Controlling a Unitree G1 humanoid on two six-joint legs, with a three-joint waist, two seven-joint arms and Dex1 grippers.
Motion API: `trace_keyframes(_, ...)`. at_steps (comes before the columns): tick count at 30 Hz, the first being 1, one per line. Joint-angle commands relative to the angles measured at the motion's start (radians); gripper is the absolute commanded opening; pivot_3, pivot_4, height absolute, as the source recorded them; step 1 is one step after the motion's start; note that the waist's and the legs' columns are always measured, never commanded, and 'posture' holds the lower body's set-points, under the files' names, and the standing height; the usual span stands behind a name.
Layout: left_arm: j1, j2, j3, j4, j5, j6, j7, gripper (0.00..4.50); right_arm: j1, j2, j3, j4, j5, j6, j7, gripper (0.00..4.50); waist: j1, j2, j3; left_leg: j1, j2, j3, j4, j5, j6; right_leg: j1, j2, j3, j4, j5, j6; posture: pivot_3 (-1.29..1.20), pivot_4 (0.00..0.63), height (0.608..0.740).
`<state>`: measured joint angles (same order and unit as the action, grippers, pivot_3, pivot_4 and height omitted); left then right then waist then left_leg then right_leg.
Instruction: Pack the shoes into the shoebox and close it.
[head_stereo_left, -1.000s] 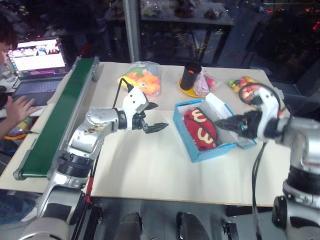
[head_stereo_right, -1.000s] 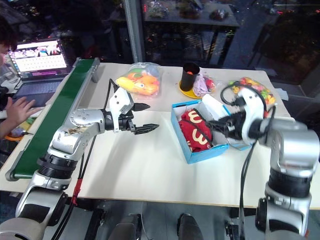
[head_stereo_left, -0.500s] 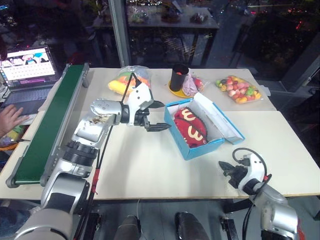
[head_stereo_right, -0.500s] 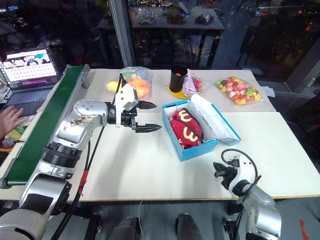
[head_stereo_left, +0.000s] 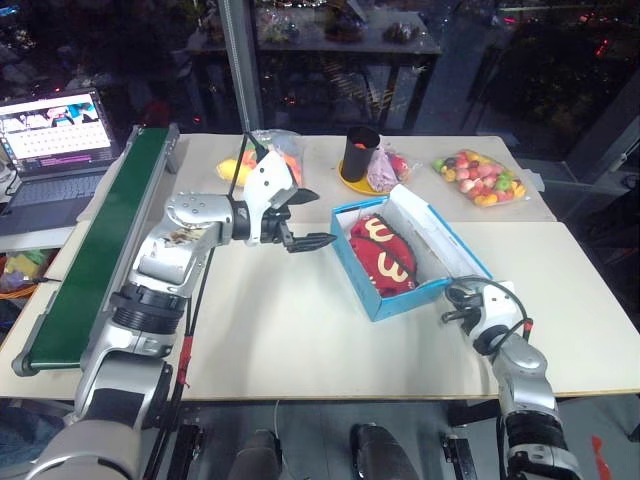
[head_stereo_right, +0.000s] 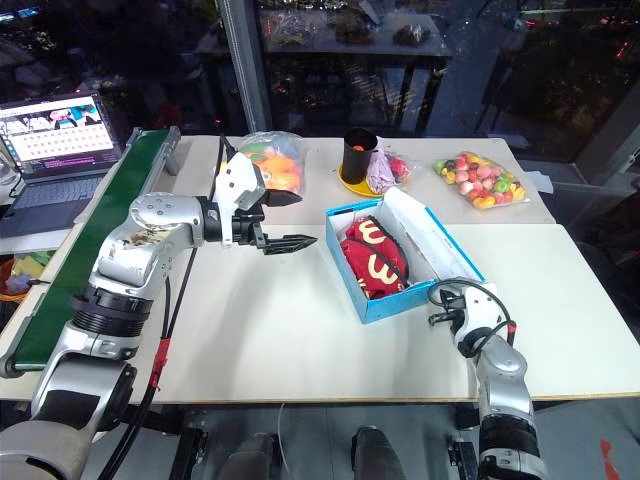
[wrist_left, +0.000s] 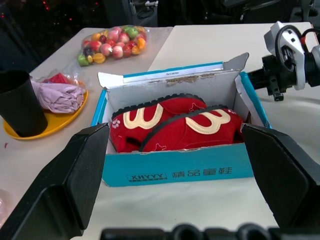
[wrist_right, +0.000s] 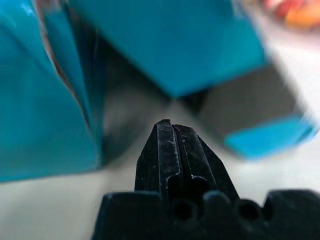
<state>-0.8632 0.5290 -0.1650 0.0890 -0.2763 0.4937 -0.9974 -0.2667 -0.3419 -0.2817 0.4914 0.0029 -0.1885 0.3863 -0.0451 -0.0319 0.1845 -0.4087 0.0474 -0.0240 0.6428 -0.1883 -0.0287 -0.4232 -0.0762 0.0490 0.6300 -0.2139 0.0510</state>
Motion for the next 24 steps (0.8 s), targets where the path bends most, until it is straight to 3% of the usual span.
trace_keyframes(1, -0.009, 0.010, 0.031, -0.044, -0.005, 0.009, 0.015, 4.50, 0.005, -0.026, 0.008, 0.013, -0.060, -0.145, -0.123, 0.05, 0.000, 0.000, 0.000, 0.000, 0.000, 0.000, 0.000, 0.000, 0.000, 0.000, 0.000, 0.000, 0.000, 0.000, 0.000, 0.00, 0.150, 0.733)
trace_keyframes(6, -0.022, 0.001, 0.024, -0.033, -0.003, 0.012, 0.013, 4.50, 0.033, -0.047, 0.026, -0.061, -0.105, -0.267, -0.212, 0.05, -0.001, 0.000, 0.000, 0.000, 0.000, 0.000, 0.000, 0.000, 0.000, 0.000, 0.000, 0.000, 0.000, 0.000, 0.000, 0.00, 0.150, 0.733)
trace_keyframes(10, -0.039, -0.015, 0.015, -0.014, -0.001, 0.004, 0.011, 4.50, 0.050, -0.050, 0.049, -0.190, -0.070, -0.275, -0.179, 0.05, -0.003, 0.000, 0.000, 0.000, 0.000, 0.000, 0.000, 0.000, 0.000, 0.000, 0.000, 0.001, 0.000, 0.000, 0.000, 0.00, 0.150, 0.733)
trace_keyframes(18, -0.047, -0.051, 0.014, -0.018, -0.007, 0.027, 0.025, 4.50, 0.018, -0.036, 0.125, -0.419, -0.052, -0.137, -0.122, 0.05, -0.003, 0.000, 0.000, 0.002, 0.000, 0.001, 0.000, 0.000, 0.000, 0.001, 0.001, 0.002, 0.001, 0.000, 0.000, 0.00, 0.150, 0.733)
trace_keyframes(24, -0.027, -0.046, 0.026, -0.035, -0.005, 0.039, 0.040, 4.50, -0.003, -0.013, 0.222, -0.577, 0.006, 0.069, -0.038, 0.05, 0.001, 0.000, 0.000, 0.001, 0.000, 0.000, 0.001, 0.000, 0.000, 0.000, 0.001, 0.002, 0.001, 0.000, 0.000, 0.00, 0.150, 0.733)
